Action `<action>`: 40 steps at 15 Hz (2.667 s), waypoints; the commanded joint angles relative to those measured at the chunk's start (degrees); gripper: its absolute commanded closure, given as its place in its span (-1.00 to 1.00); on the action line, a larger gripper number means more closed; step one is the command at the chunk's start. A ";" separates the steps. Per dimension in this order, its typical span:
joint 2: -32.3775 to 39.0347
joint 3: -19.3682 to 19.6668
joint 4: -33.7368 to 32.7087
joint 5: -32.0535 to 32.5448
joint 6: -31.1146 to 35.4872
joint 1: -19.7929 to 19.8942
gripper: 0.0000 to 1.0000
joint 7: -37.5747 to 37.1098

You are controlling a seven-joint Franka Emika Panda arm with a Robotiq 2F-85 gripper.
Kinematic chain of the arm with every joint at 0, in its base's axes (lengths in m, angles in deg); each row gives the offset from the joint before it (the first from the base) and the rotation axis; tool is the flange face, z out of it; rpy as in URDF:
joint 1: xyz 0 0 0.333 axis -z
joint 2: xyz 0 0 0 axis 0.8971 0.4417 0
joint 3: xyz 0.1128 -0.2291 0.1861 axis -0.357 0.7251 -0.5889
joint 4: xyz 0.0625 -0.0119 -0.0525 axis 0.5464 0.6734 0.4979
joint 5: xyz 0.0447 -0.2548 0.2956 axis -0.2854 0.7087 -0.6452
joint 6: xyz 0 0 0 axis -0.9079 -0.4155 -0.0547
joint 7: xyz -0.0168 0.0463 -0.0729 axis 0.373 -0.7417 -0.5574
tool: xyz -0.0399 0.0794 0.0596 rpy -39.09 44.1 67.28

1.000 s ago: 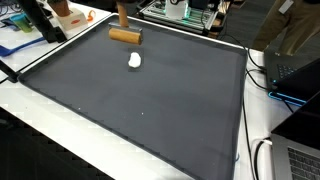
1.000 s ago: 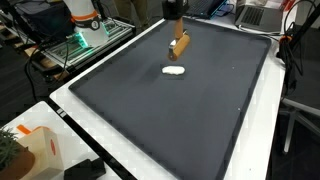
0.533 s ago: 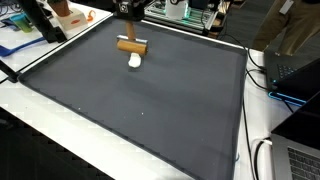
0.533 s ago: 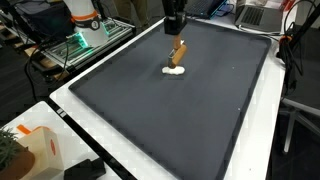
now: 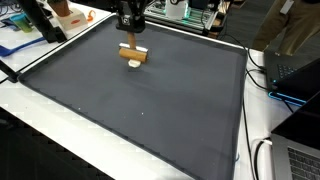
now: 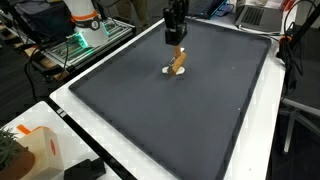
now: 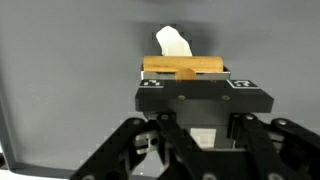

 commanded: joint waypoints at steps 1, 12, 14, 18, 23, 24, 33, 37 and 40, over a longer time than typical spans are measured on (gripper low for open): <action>0.09 0.02 0.06 -0.26 -0.24 -0.25 0.56 0.17; 3.31 0.39 -0.95 5.01 -3.77 -0.35 0.56 -2.20; 3.55 0.39 -1.15 5.52 -4.75 -0.46 0.56 -2.31; 4.11 0.31 -1.72 4.76 -6.06 -0.57 0.56 -1.75; 5.16 0.45 -3.06 4.58 -9.09 -0.46 0.56 -1.65; 5.39 0.51 -3.44 4.45 -9.88 -0.41 0.56 -1.69; 5.16 1.13 -5.43 1.10 -14.96 0.66 0.56 0.11; -3.35 2.69 -3.19 -2.29 -16.81 2.87 0.56 4.23; -6.03 3.95 -3.59 -5.29 -20.68 3.66 0.56 7.67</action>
